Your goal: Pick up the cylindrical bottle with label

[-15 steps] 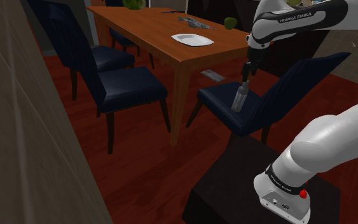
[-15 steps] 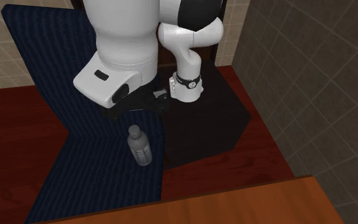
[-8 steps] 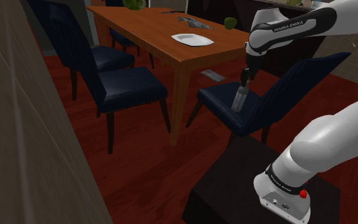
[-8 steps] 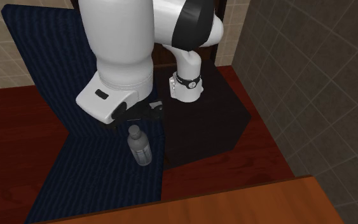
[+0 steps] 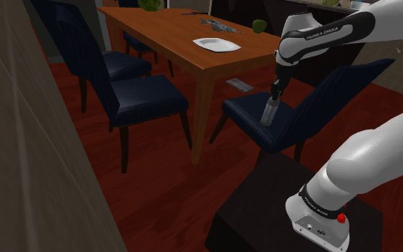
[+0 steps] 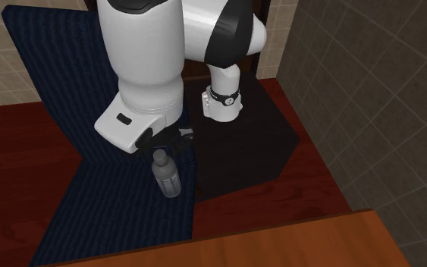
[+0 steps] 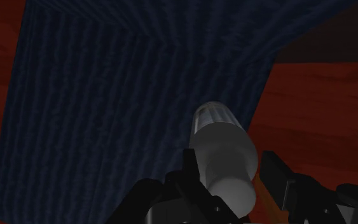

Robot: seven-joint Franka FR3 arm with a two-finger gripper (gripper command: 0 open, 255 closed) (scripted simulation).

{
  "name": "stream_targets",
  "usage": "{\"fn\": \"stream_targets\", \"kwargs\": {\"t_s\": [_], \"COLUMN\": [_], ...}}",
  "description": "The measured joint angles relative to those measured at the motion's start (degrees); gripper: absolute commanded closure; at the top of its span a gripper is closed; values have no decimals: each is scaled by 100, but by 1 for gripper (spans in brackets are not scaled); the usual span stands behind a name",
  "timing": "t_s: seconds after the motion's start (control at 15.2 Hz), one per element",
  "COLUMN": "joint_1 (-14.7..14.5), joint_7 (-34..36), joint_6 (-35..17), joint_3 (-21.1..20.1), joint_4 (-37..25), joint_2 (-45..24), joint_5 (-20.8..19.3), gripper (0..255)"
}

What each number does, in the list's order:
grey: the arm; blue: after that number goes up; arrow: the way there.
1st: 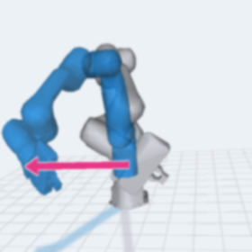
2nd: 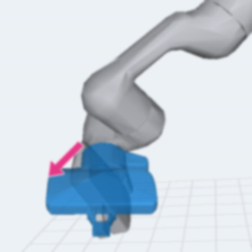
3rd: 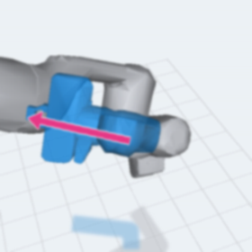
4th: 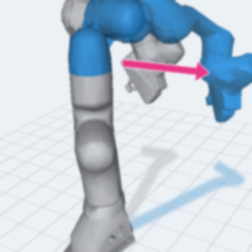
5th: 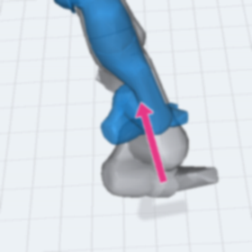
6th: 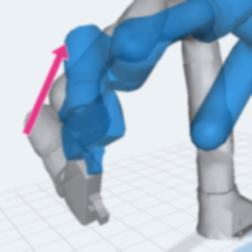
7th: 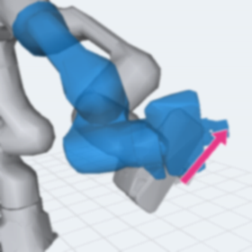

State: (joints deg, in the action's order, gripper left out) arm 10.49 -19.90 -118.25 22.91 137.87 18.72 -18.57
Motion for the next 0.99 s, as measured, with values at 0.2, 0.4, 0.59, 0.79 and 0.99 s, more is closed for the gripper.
{"fn": "stream_targets", "kwargs": {"t_s": [0.2,0.4,0.59,0.79,0.99], "joint_1": [0,-1,-9,-5,-18], "joint_7": [6,5,-25,-50,-78], "joint_6": [-2,43,268,476,735], "joint_3": [-3,-11,-40,-69,-110], "joint_4": [5,-12,-169,-283,-481], "joint_2": [5,23,88,184,247], "joint_5": [-2,0,22,25,52], "gripper": [255,255,255,255,255]}}
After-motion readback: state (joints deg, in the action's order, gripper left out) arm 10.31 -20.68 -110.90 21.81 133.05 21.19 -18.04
